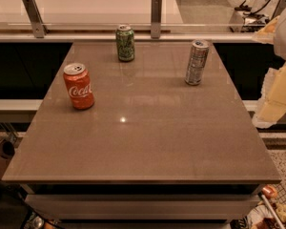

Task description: Knock coke can over

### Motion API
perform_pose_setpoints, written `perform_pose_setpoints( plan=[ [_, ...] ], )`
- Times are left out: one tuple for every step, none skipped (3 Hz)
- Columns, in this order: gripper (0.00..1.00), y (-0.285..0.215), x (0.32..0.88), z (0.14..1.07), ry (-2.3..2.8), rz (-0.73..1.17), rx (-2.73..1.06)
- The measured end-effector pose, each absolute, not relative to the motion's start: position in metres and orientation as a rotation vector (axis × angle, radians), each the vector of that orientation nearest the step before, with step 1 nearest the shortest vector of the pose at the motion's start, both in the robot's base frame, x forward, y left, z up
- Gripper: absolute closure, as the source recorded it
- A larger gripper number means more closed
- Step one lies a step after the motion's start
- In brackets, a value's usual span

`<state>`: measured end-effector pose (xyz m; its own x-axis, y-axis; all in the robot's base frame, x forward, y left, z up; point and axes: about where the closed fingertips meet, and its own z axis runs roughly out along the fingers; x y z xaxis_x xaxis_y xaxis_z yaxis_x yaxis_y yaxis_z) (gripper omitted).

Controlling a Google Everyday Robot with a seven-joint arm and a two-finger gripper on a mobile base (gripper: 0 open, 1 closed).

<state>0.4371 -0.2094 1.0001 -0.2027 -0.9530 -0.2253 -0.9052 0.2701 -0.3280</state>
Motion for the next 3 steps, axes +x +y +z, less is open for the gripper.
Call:
perform_pose_setpoints(
  plan=[
    [0.0,-0.209,0.437,1.0,2.168,-0.173,-1.686],
    [0.0,-0.201,0.433,0.999,2.148,-0.102,-1.649],
    [0.0,-0.182,0.424,0.989,2.08,0.036,-1.574]
  ],
)
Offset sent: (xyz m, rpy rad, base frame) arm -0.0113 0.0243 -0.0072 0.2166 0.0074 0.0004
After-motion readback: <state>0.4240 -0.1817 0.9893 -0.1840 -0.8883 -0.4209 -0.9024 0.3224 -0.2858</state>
